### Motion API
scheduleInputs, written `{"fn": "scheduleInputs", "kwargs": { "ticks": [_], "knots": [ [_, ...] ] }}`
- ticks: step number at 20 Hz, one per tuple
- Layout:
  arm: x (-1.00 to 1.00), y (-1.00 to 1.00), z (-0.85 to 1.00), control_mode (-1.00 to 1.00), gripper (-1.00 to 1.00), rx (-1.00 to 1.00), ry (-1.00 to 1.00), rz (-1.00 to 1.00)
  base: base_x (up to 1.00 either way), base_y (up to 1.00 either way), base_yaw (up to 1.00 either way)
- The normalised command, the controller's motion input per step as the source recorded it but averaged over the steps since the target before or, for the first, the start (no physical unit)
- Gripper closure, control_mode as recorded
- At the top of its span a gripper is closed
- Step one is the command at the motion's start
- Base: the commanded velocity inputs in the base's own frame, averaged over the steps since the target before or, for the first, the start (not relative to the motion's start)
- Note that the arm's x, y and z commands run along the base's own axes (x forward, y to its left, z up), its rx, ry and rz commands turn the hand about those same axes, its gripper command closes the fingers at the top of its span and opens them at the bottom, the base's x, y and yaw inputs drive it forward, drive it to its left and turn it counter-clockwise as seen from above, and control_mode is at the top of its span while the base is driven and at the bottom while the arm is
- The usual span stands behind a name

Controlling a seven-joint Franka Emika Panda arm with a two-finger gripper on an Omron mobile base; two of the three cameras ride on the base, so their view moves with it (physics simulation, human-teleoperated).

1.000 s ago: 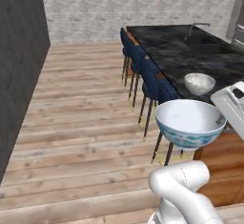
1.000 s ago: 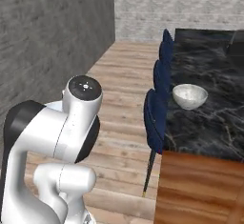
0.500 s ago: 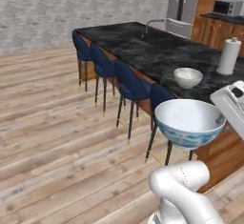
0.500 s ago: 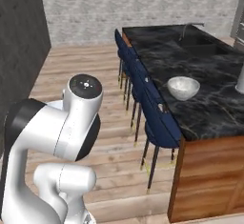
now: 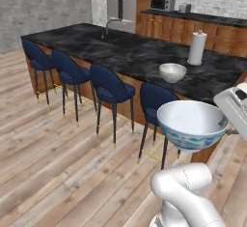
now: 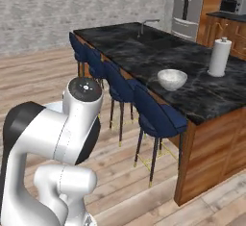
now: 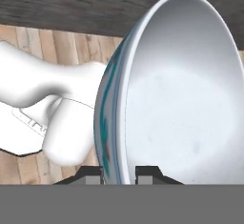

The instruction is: Pick up the bowls from the cabinet and place each bowl in front of a stool on the dining counter.

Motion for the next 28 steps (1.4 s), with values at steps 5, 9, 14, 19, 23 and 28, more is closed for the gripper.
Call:
{"fn": "scheduleInputs", "kwargs": {
  "ticks": [5,9,14,19,23,28],
  "knots": [
    [0.00,0.00,0.00,1.00,1.00,0.00,0.00,0.00,0.59,1.00,-0.54],
    [0.00,0.00,0.00,1.00,1.00,0.00,0.00,0.00,0.82,1.00,-0.53],
    [0.00,0.00,0.00,1.00,1.00,0.00,0.00,0.00,0.78,1.00,-0.50],
    [0.00,0.00,0.00,1.00,1.00,0.00,0.00,0.00,0.47,1.00,-0.47],
    [0.00,0.00,0.00,1.00,1.00,0.00,0.00,0.00,0.50,1.00,-0.48],
    [0.00,0.00,0.00,1.00,1.00,0.00,0.00,0.00,0.57,1.00,-0.49]
  ]
}}
